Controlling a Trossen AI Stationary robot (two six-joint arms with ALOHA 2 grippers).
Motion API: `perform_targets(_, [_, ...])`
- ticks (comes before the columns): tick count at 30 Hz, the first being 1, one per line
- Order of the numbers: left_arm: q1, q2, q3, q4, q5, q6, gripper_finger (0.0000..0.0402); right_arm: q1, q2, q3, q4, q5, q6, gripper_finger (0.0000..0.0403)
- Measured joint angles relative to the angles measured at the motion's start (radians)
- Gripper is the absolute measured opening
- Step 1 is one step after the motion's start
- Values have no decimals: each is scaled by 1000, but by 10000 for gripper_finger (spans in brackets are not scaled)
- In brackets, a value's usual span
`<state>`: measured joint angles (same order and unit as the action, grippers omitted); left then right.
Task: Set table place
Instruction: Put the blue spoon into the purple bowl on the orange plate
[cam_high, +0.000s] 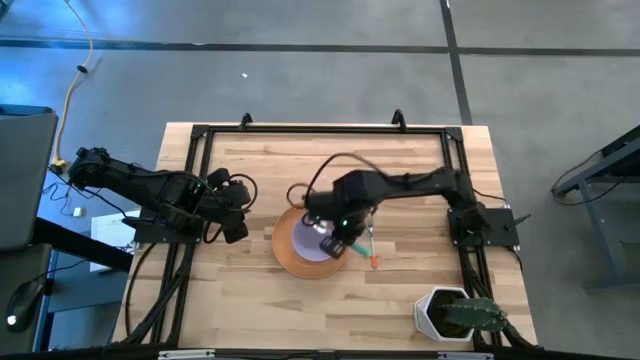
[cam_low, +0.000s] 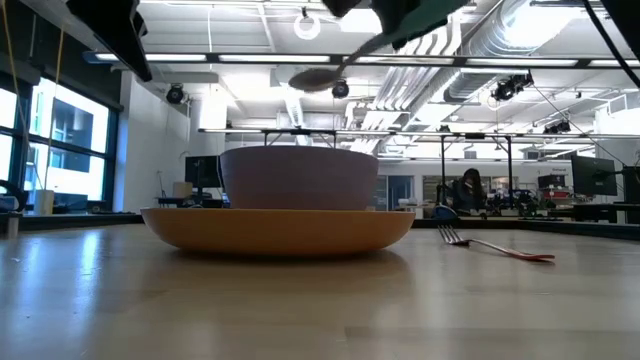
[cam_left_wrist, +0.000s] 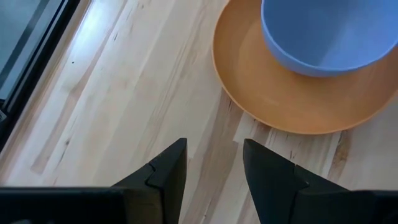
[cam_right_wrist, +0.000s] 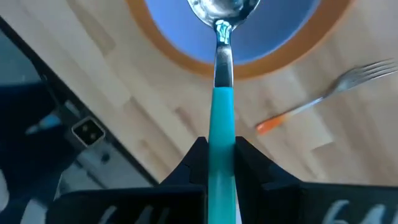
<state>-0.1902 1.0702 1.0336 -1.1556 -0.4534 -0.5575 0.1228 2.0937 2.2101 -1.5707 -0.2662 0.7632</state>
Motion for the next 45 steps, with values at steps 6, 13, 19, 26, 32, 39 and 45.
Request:
perform_targets(6, [0, 0, 0, 6, 11, -1, 145, 2, 94, 0, 0, -129, -47, 12])
perform_targets(13, [0, 0, 0, 7, 19, -8, 145, -33, 175, 0, 0, -217, -146, 12])
perform_targets(19, [0, 0, 0, 7, 19, -8, 145, -83, 183, 0, 0, -209, -186, 12])
perform_targets(26, [0, 0, 0, 7, 19, -8, 145, -125, 191, 0, 0, -155, -196, 12])
perform_targets(32, [0, 0, 0, 6, 19, -8, 145, -119, 221, 0, 0, -168, -213, 12])
perform_targets(39, [0, 0, 0, 7, 19, -9, 145, -100, 235, 1, -1, -175, -222, 12])
perform_targets(45, [0, 0, 0, 7, 19, -9, 145, -100, 256, 1, 0, -152, -222, 12])
